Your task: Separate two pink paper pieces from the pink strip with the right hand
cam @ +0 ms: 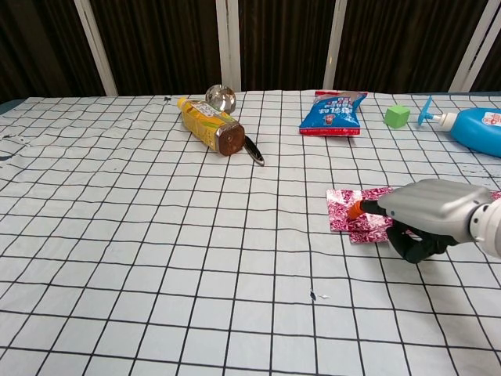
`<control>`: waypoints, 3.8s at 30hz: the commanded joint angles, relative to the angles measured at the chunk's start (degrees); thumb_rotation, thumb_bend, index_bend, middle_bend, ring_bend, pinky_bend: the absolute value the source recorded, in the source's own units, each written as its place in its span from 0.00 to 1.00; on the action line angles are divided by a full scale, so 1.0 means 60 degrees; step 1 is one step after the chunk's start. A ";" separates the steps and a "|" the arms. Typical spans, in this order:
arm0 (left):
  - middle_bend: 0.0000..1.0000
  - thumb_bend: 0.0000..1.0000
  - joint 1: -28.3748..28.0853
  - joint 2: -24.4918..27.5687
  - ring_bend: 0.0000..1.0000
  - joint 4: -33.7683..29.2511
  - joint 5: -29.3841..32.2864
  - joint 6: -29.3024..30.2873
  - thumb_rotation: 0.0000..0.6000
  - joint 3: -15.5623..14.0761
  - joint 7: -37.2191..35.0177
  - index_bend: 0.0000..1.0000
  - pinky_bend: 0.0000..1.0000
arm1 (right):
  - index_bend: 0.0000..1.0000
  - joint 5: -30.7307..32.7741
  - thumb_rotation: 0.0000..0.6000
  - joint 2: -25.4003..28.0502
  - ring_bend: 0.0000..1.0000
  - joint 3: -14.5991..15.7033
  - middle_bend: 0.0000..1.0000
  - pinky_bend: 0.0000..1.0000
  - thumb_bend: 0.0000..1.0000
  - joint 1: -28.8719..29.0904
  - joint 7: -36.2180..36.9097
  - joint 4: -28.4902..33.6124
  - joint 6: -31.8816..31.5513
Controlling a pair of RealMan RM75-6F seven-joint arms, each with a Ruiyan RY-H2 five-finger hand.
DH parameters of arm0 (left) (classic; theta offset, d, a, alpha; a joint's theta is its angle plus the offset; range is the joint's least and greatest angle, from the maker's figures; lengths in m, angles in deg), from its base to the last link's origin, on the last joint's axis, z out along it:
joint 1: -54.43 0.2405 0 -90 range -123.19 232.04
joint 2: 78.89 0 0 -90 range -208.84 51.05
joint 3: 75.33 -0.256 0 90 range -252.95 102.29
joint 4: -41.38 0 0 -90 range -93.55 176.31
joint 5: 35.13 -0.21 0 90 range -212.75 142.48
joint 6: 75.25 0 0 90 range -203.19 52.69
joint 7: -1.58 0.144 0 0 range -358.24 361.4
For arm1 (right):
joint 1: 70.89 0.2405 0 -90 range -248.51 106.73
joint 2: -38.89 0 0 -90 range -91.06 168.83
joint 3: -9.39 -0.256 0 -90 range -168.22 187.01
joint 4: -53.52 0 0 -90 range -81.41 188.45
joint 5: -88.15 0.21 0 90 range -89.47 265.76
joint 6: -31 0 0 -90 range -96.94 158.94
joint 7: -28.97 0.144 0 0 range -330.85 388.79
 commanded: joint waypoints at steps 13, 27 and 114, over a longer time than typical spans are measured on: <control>0.03 0.28 -0.0016 0.0008 0.00 -0.0007 -0.0011 -0.0030 1.00 -0.0018 -0.0009 0.16 0.08 | 0.15 0.0451 1.00 -0.0416 0.86 0.0223 0.85 0.63 0.84 0.0469 -0.0261 -0.0059 -0.0192; 0.03 0.28 -0.0023 0.0083 0.00 0.0040 -0.0036 -0.0044 1.00 -0.0022 -0.0262 0.16 0.08 | 0.15 0.0941 1.00 -0.1115 0.86 0.0193 0.85 0.63 0.84 0.1078 -0.0865 0.0108 -0.0526; 0.03 0.28 -0.0041 -0.0062 0.00 -0.0052 0.0004 -0.0020 1.00 -0.0036 0.0242 0.16 0.08 | 0.16 -0.1427 1.00 0.1040 0.86 0.2300 0.85 0.63 0.84 -0.0406 0.1203 0.1517 -0.1045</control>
